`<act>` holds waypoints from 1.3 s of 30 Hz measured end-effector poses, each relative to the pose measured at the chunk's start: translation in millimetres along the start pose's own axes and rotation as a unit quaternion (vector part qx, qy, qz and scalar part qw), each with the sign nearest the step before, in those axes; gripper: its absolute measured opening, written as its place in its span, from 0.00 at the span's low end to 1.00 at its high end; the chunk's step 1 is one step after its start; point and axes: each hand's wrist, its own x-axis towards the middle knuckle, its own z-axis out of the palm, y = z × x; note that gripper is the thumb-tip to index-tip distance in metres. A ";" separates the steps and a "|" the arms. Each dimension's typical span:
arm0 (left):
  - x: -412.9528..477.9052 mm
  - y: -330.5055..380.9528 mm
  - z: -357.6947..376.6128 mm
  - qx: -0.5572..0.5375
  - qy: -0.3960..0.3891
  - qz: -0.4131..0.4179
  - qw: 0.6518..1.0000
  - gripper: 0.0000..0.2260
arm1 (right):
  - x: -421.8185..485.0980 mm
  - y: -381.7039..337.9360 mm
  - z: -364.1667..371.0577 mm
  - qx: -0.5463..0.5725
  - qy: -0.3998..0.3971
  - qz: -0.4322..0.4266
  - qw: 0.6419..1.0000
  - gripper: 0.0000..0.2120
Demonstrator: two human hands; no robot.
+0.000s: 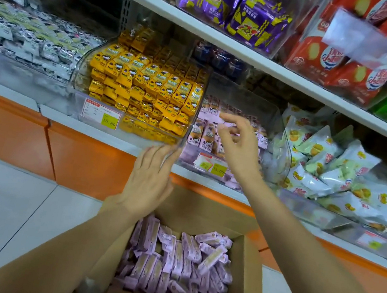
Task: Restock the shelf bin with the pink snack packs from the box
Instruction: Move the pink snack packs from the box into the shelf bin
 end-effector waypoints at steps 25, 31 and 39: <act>-186.9 -24.2 126.9 -0.108 -0.274 -0.111 0.949 0.27 | -202.3 261.6 181.7 -0.113 -0.342 0.287 0.888 0.33; -186.3 -22.9 125.8 -0.097 -0.261 -0.108 0.954 0.26 | -202.4 260.6 182.7 -0.107 -0.281 0.304 0.904 0.23; -182.3 -18.3 124.4 -0.062 -0.284 -0.097 0.952 0.24 | -198.6 218.8 111.1 0.102 -0.172 0.402 0.894 0.09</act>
